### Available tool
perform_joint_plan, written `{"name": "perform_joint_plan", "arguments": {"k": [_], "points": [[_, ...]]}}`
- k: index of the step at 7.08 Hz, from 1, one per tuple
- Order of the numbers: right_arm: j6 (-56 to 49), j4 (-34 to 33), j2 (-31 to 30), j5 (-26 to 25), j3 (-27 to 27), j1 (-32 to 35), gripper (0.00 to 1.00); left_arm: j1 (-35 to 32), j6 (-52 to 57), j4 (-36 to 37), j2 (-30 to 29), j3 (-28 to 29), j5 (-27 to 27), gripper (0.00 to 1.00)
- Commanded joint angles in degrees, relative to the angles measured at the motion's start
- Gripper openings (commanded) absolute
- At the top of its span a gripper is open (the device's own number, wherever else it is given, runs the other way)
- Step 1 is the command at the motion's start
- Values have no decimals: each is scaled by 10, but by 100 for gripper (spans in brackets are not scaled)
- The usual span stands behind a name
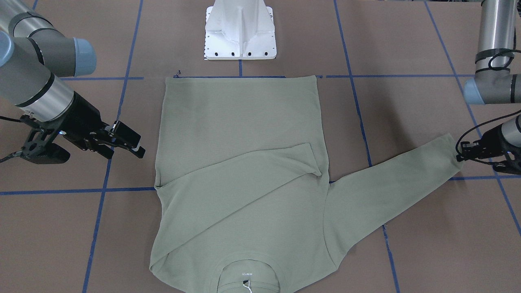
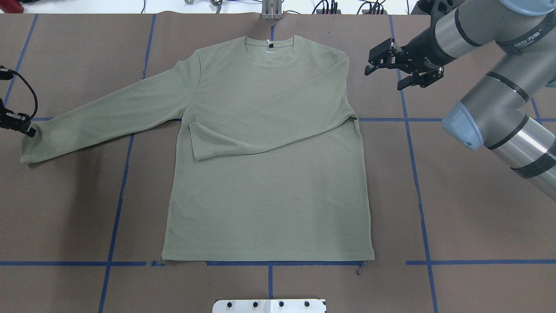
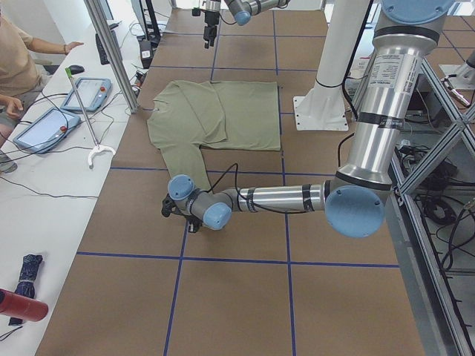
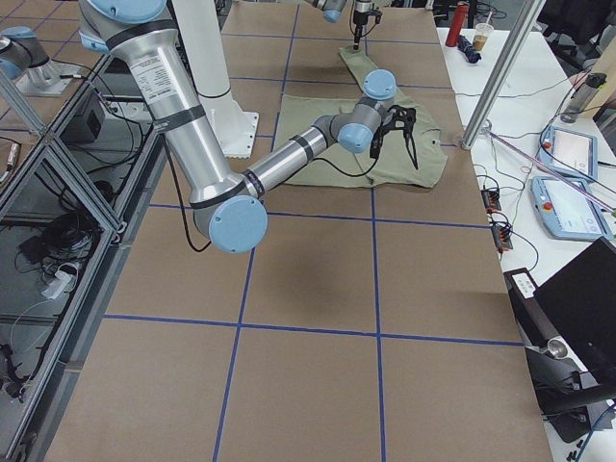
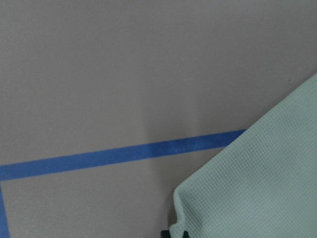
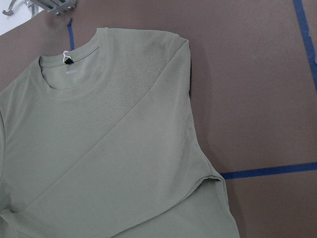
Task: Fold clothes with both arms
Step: 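Raise the right gripper away while the left gripper grasps the other cuff, then carry the cuff across the shirt body with the left gripper and release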
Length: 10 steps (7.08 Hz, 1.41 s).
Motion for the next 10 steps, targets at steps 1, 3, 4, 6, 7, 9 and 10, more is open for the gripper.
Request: {"name": "perform_joint_plan", "arguments": {"k": [1, 3, 4, 6, 7, 9, 10], "points": [[-27, 4, -30, 29, 5, 29, 99, -1, -44, 55, -1, -109, -67, 0], [-103, 3, -70, 80, 4, 101, 99, 3, -202, 48, -14, -223, -106, 0], [-159, 4, -102, 88, 3, 126, 99, 41, -311, 41, -57, -270, -104, 0], [-227, 4, -140, 98, 2, 155, 99, 142, -496, 41, -195, -261, -31, 0], [-234, 4, -147, 99, 2, 162, 99, 210, -566, 40, -277, -232, 55, 0], [-236, 7, -161, 104, 5, 165, 99, 280, -635, 37, -430, -107, 166, 0], [-236, 8, -165, 104, 7, 167, 99, 309, -655, 17, -481, -42, 221, 0]]}}
